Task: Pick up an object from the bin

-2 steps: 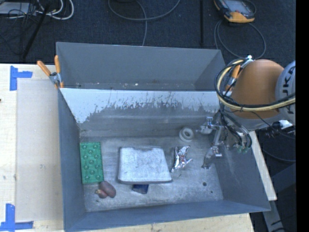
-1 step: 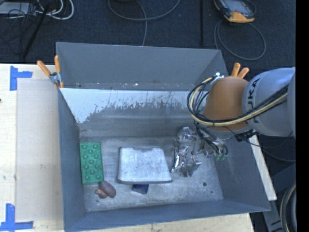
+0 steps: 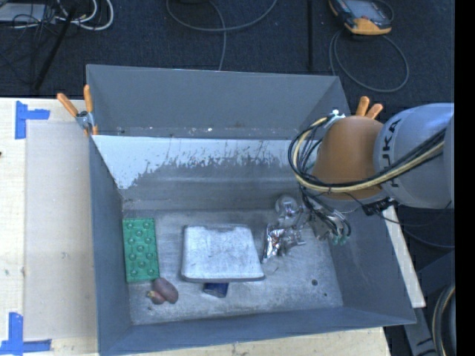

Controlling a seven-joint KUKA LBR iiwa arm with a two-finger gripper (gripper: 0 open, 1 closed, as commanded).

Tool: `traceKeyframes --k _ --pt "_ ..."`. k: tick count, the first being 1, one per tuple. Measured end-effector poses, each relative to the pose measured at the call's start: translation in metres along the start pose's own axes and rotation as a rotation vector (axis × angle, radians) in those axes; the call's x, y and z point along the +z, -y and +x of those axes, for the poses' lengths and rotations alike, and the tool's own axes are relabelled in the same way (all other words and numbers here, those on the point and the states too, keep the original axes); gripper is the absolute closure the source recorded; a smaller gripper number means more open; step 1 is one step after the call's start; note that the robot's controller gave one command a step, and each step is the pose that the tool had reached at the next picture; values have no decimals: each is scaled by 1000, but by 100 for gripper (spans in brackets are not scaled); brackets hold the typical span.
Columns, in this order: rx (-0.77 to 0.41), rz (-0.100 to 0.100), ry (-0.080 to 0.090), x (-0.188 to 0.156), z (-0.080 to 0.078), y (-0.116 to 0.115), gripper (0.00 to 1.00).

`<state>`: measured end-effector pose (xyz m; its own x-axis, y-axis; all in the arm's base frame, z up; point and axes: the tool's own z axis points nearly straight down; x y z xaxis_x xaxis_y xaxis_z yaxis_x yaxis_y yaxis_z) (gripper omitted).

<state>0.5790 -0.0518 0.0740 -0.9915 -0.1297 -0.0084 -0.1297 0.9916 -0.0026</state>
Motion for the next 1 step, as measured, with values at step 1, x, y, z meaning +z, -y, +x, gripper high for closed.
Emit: traceKeyframes --k 1 --pt "-222 -1 0 -138 5 10 100"
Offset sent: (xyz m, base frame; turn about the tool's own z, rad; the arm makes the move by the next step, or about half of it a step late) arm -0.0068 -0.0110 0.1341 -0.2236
